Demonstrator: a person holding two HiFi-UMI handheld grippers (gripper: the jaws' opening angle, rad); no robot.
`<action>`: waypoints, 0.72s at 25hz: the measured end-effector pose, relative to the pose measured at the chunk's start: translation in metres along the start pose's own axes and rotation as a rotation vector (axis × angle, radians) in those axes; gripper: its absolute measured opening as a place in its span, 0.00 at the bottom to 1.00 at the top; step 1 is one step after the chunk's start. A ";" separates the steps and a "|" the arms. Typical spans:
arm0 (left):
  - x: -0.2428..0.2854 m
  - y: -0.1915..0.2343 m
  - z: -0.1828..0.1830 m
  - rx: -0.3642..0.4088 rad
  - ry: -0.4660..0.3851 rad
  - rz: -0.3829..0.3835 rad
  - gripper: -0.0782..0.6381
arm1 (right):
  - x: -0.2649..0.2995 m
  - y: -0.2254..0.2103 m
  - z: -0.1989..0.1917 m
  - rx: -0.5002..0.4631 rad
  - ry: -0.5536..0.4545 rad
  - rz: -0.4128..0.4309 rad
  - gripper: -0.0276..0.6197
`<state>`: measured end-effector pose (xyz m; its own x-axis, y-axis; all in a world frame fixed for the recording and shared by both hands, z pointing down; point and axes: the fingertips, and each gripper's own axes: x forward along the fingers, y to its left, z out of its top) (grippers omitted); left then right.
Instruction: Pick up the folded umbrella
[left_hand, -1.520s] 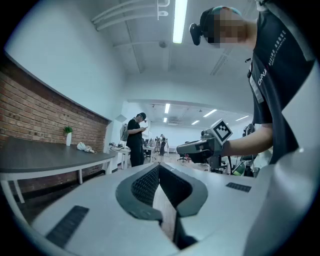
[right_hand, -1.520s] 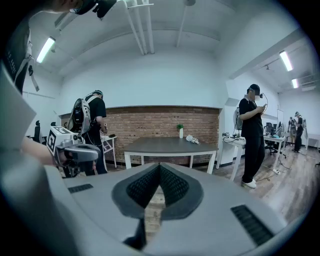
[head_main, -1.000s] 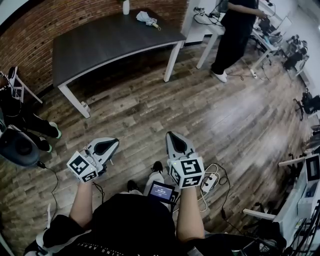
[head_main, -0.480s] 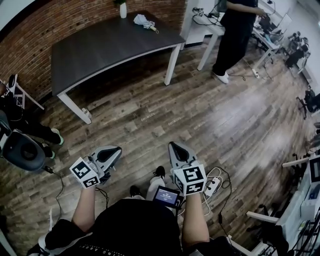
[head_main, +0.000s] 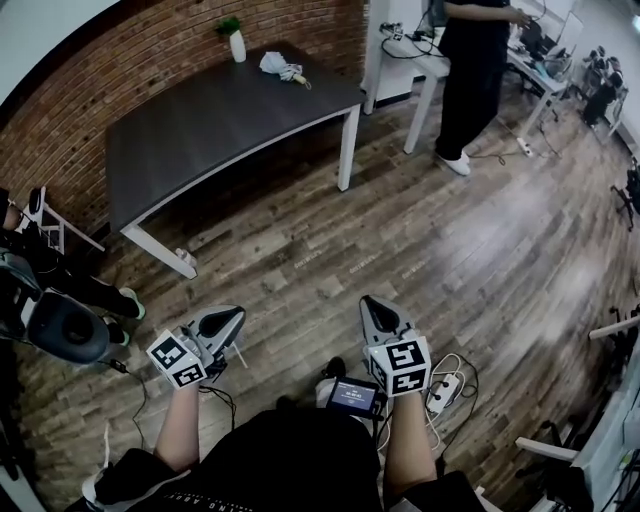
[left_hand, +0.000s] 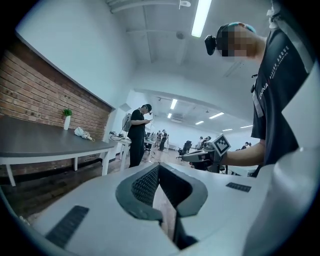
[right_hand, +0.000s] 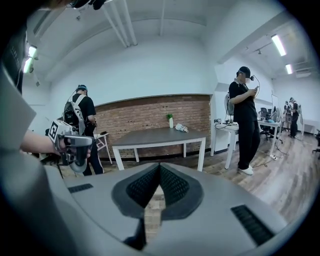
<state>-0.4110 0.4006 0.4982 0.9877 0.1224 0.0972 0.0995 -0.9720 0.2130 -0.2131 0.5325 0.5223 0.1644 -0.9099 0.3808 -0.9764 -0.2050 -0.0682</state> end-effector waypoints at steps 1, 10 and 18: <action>0.007 0.003 0.003 0.002 0.000 0.004 0.11 | 0.001 -0.009 0.001 -0.003 -0.001 0.000 0.06; 0.067 0.021 0.024 0.008 -0.017 0.069 0.11 | 0.017 -0.086 0.026 -0.009 -0.042 0.009 0.06; 0.085 0.032 0.027 -0.018 -0.035 0.125 0.11 | 0.038 -0.119 0.030 -0.049 0.014 0.057 0.06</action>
<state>-0.3208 0.3740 0.4867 0.9959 -0.0073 0.0904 -0.0270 -0.9754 0.2189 -0.0861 0.5114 0.5171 0.1064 -0.9146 0.3900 -0.9899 -0.1345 -0.0454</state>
